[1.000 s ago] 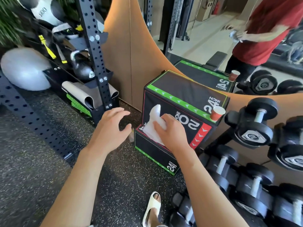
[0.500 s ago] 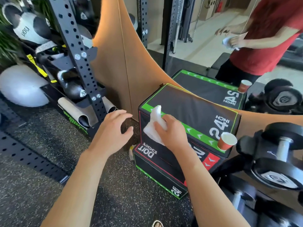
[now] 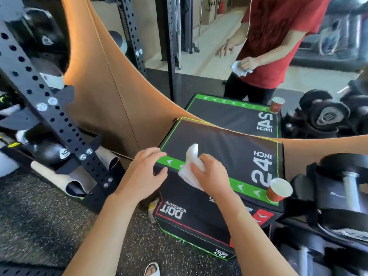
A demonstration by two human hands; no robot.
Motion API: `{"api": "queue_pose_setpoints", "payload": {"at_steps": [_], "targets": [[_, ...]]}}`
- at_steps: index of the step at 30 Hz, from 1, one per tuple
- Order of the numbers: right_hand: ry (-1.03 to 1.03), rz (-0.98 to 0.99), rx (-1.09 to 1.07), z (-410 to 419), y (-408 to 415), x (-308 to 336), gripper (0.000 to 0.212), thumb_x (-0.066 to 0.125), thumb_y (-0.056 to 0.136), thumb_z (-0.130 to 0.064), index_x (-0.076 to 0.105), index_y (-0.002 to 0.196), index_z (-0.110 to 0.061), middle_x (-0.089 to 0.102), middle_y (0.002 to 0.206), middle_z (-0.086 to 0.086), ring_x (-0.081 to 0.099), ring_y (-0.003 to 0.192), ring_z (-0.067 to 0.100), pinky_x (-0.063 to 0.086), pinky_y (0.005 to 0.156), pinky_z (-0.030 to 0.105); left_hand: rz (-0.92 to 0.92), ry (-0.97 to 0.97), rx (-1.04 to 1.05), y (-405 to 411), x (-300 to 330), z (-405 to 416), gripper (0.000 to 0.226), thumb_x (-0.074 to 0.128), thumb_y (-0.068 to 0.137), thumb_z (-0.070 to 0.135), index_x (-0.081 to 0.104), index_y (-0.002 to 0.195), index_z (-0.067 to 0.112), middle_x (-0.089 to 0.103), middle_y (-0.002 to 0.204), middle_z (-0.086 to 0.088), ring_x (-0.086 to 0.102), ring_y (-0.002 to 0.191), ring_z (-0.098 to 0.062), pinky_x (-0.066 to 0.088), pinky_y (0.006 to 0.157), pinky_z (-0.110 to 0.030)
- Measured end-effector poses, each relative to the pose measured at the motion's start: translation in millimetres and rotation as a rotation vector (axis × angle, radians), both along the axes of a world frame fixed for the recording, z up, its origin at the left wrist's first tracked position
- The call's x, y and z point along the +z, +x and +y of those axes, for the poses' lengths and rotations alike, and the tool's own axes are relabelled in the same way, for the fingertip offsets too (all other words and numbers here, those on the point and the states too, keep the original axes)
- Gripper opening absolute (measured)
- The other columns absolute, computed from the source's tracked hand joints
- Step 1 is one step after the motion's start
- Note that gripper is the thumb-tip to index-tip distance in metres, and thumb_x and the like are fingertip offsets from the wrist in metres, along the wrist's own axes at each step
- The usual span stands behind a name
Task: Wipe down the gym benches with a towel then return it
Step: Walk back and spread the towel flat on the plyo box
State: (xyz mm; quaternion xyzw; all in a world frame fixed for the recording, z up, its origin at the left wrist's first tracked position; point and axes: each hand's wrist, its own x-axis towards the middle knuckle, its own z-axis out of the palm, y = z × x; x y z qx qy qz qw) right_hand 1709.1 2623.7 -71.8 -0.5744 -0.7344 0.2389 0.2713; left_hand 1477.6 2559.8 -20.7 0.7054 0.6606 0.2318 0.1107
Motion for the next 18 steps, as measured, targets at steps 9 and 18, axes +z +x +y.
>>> {"api": "queue_pose_setpoints", "payload": {"at_steps": [9, 18], "targets": [[-0.101, 0.002, -0.29, 44.2, -25.2, -14.8, 0.022, 0.059, 0.096, -0.037, 0.047, 0.079, -0.028, 0.052, 0.078, -0.01, 0.051, 0.075, 0.016, 0.044, 0.072, 0.033, -0.017, -0.043, -0.247, -26.6, -11.7, 111.7, 0.043, 0.062, 0.097, 0.036, 0.057, 0.139, 0.03, 0.046, 0.15, 0.012, 0.035, 0.142, -0.009, 0.034, 0.119, -0.036], [-0.223, -0.066, -0.482, 54.5, 20.5, -47.8, 0.033, 0.058, 0.093, -0.042, 0.047, 0.076, -0.016, 0.055, 0.074, -0.003, 0.053, 0.072, 0.022, 0.04, 0.066, 0.037, -0.048, -0.087, -0.408, 27.0, -47.4, 164.7, 0.043, 0.065, 0.094, 0.034, 0.061, 0.136, 0.028, 0.05, 0.146, 0.012, 0.04, 0.138, -0.013, 0.038, 0.115, -0.039]]}}
